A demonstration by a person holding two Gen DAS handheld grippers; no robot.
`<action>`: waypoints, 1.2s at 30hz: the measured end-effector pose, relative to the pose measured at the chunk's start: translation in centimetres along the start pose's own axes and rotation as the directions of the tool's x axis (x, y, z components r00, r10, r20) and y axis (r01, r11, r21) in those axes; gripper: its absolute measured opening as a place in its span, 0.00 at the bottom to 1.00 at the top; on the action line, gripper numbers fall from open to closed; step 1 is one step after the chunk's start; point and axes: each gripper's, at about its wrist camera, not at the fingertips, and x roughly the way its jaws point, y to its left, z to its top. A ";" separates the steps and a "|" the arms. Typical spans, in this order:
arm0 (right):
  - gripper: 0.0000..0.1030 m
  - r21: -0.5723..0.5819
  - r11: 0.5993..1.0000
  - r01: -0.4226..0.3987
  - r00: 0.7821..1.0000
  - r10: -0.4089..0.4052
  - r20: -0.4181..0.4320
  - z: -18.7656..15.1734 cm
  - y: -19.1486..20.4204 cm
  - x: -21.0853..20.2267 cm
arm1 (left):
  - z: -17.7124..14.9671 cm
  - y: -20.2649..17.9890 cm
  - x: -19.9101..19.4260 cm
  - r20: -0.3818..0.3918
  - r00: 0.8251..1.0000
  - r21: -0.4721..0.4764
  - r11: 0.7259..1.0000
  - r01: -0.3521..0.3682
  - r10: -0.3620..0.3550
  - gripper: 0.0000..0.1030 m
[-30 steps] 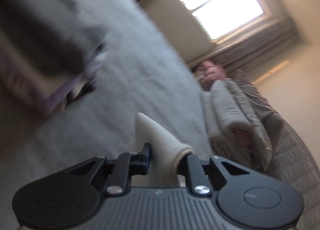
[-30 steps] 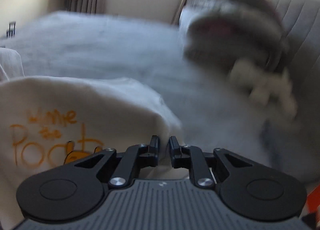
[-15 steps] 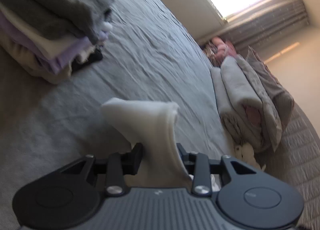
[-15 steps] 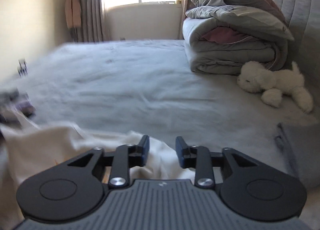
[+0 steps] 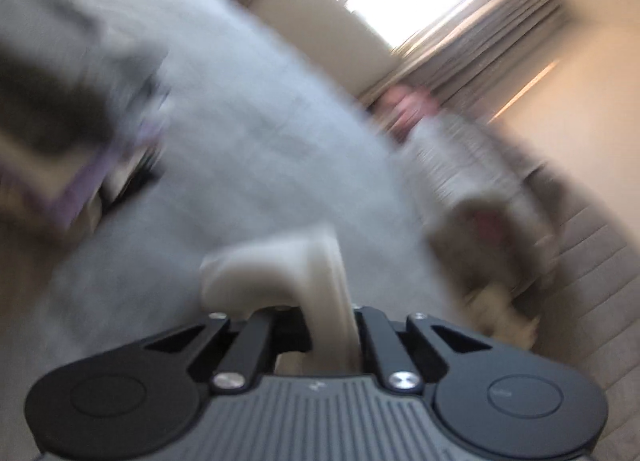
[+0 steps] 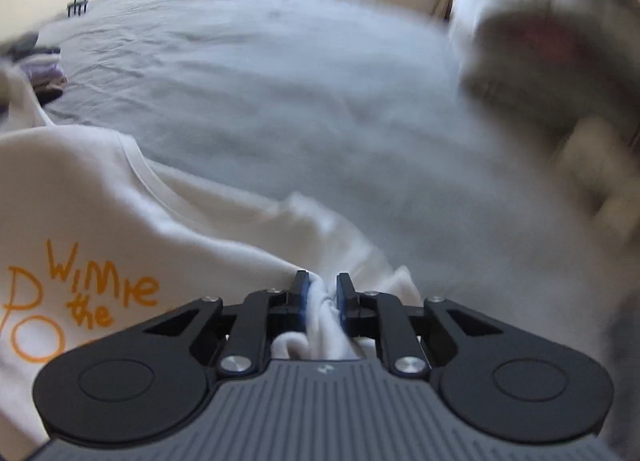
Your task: Fold clothes
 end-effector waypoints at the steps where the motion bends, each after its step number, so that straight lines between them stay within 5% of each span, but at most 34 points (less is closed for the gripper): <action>1: 0.12 -0.019 1.000 0.024 0.999 -0.023 0.037 0.3 0.3 -0.7 | 0.3 -0.2 -0.3 0.031 0.999 0.011 0.999 0.030 -0.031 0.04; 5: 0.12 -0.087 0.988 0.125 0.976 -0.107 0.189 1.7 1.4 -3.3 | 1.3 -1.1 -1.5 0.150 0.976 0.065 0.987 0.147 -0.155 0.04; 6: 0.12 -0.096 0.988 0.118 0.977 -0.098 0.192 1.8 1.4 -3.6 | 1.2 -0.8 -1.0 0.136 0.982 0.060 0.991 0.122 -0.129 0.04; 9: 0.19 -0.096 0.993 -0.070 0.997 0.071 0.010 0.9 0.9 -2.2 | 0.5 0.7 0.9 0.029 1.000 0.020 1.000 0.001 -0.001 0.04; 10: 0.22 -0.113 0.982 -0.153 0.985 0.142 -0.103 -0.2 1.2 -1.1 | 0.3 1.3 1.6 -0.015 0.999 0.006 0.999 -0.043 0.044 0.04; 12: 0.22 -0.121 0.947 -0.298 0.922 0.253 -0.294 -2.1 1.6 0.7 | -0.3 2.0 2.4 -0.102 0.991 -0.027 0.996 -0.085 0.082 0.04; 14: 0.28 -0.117 0.934 -0.338 0.902 0.286 -0.325 -2.8 1.1 1.1 | -0.7 2.0 2.8 -0.158 0.983 -0.026 0.995 -0.101 0.096 0.05; 17: 0.61 0.007 0.960 -0.281 0.937 0.276 -0.215 -1.2 -1.6 1.1 | -0.8 1.3 3.1 -0.163 0.980 0.047 0.993 -0.108 0.114 0.15; 20: 0.63 0.179 0.949 -0.258 0.938 0.291 -0.189 -1.3 -3.6 3.2 | -0.6 1.6 3.4 -0.154 0.978 0.060 0.989 -0.133 0.141 0.34; 24: 0.63 0.295 0.932 -0.209 0.914 0.293 -0.281 -3.1 -4.9 7.3 | -0.4 2.2 3.9 -0.140 0.974 0.074 0.982 -0.171 0.180 0.35; 27: 0.63 0.267 0.927 -0.265 0.891 0.341 -0.300 -3.9 -3.9 7.8 | -0.7 2.4 4.5 -0.144 0.971 0.096 0.980 -0.176 0.189 0.31; 30: 0.41 0.164 0.928 -0.333 0.876 0.369 -0.311 -3.5 -1.7 6.8 | -1.3 2.0 5.3 -0.147 0.970 0.144 0.974 -0.172 0.193 0.07; 33: 0.10 0.049 0.953 -0.299 0.902 0.299 -0.312 -3.2 0.0 6.3 | -1.5 1.1 4.8 -0.100 0.981 0.188 0.971 -0.147 0.168 0.04; 36: 0.08 -0.037 0.978 -0.205 0.953 0.191 -0.236 -2.2 0.1 5.2 | -1.0 -0.1 3.5 -0.011 0.997 0.223 0.972 -0.078 0.082 0.04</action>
